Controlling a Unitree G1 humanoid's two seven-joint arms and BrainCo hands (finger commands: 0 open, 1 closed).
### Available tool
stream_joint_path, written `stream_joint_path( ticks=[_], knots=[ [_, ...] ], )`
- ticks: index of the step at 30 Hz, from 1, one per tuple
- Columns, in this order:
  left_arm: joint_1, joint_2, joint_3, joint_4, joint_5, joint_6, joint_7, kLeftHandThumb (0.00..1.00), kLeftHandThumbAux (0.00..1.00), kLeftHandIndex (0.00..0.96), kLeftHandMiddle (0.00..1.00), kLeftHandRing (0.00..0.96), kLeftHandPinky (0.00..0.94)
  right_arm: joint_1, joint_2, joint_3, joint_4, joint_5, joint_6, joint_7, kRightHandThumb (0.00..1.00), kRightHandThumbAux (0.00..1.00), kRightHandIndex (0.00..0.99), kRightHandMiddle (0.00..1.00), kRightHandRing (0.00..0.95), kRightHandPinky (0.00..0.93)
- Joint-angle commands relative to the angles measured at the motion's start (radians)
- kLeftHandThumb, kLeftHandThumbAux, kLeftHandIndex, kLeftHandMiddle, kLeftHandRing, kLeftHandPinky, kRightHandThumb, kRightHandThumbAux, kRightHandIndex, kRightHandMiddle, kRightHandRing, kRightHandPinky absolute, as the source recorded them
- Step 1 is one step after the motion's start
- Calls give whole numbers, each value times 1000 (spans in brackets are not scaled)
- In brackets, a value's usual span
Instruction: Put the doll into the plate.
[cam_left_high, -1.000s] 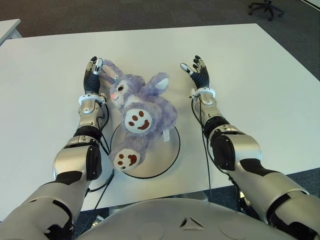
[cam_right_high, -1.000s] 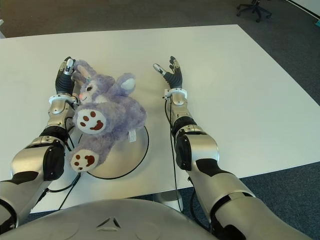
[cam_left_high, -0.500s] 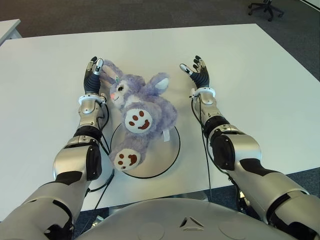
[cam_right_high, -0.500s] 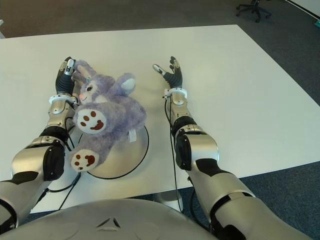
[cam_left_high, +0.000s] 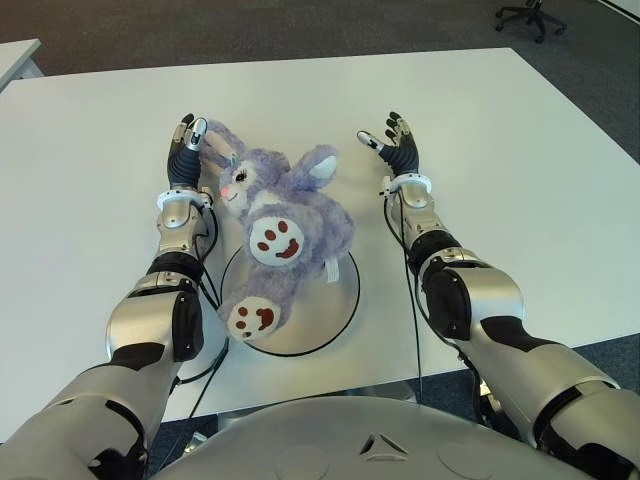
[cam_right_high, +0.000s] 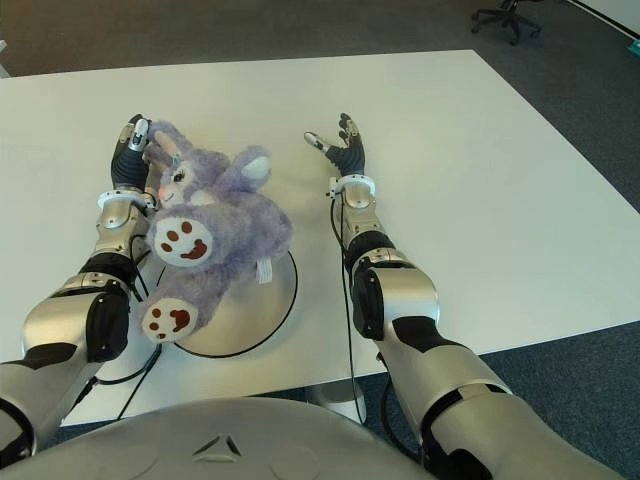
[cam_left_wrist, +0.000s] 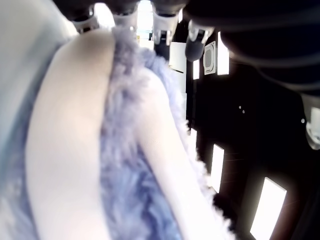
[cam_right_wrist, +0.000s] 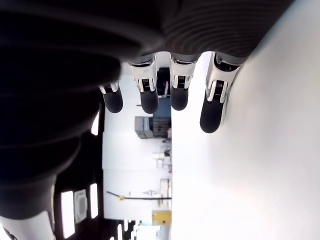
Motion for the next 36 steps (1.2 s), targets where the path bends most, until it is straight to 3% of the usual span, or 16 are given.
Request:
stream_joint_path(
  ticks=[1,14,32,36],
  knots=[
    [98,-40,-8,68,4,54,-11,0,373,0,101,30,0,82,14,13,64,-11,142,-8,60,738,19,16,4,16],
    [100,-41,-6,68,3,57,-9,0,382,0,103,32,0,88,22,23,65,-14,196,-14,209,774,51,22,11,43],
    [106,-40,-13,67,9,50,-11,0,382,0,97,28,0,92,22,64,69,-30,241,-16,208,773,56,24,12,53],
    [105,-41,-10,68,6,53,-13,0,387,0,101,32,0,96,23,63,69,-25,241,-10,165,795,48,19,10,42]
  ],
)
